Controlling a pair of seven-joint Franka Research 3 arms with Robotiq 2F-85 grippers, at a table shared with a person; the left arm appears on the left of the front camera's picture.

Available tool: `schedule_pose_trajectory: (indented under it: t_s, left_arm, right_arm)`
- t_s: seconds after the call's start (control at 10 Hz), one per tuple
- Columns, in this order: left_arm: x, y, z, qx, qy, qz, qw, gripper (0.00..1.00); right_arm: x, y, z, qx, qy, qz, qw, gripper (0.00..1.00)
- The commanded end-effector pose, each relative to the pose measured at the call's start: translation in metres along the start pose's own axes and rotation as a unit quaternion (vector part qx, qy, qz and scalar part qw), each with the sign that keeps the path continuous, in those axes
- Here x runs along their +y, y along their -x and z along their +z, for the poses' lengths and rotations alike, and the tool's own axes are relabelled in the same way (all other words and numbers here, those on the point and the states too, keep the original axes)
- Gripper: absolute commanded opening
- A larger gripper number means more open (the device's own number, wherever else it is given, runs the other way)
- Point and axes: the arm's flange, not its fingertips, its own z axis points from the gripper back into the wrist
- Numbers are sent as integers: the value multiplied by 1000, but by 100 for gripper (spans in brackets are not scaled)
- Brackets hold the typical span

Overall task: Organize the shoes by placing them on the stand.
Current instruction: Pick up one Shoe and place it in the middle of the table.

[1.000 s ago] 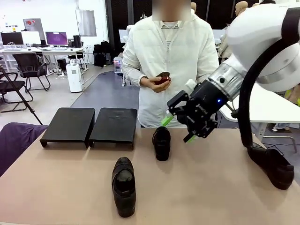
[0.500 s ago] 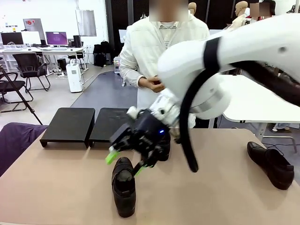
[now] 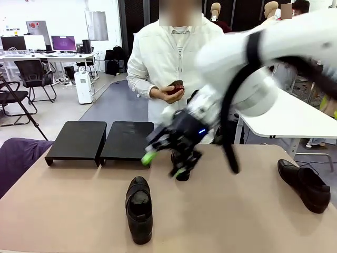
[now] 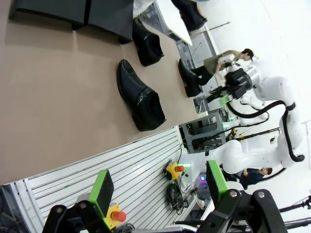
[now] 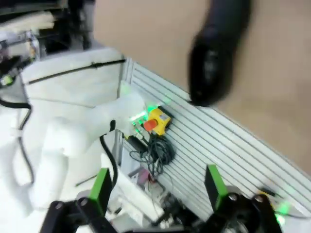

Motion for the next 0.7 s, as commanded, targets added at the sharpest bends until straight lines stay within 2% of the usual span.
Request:
schedule_pose_trajectory:
  t_s: [0.0,0.1,0.2,0.3,0.4,0.6]
  left_arm:
    - [-2,0,0,-5,8,-9,1000,100]
    - [-2,0,0,-5,8,-9,1000,100]
    - [-2,0,0,-5,8,-9,1000,100]
    - [-2,0,0,-5,8,-9,1000,100]
    - [-2,0,0,-5,8,-9,1000,100]
    - [-2,0,0,-5,8,-9,1000,100]
  right_arm:
    - [-65,71,124,-22,12,-26,999,100]
    - [-104,102,178,-54,-24,-56,997,100]
    - [-152,134,226,-113,-64,-89,988,100]
    - [-198,159,257,-158,-97,-110,977,100]
    - [-240,179,275,-211,-130,-129,960,100]
    - [-290,202,275,-286,-168,-165,929,100]
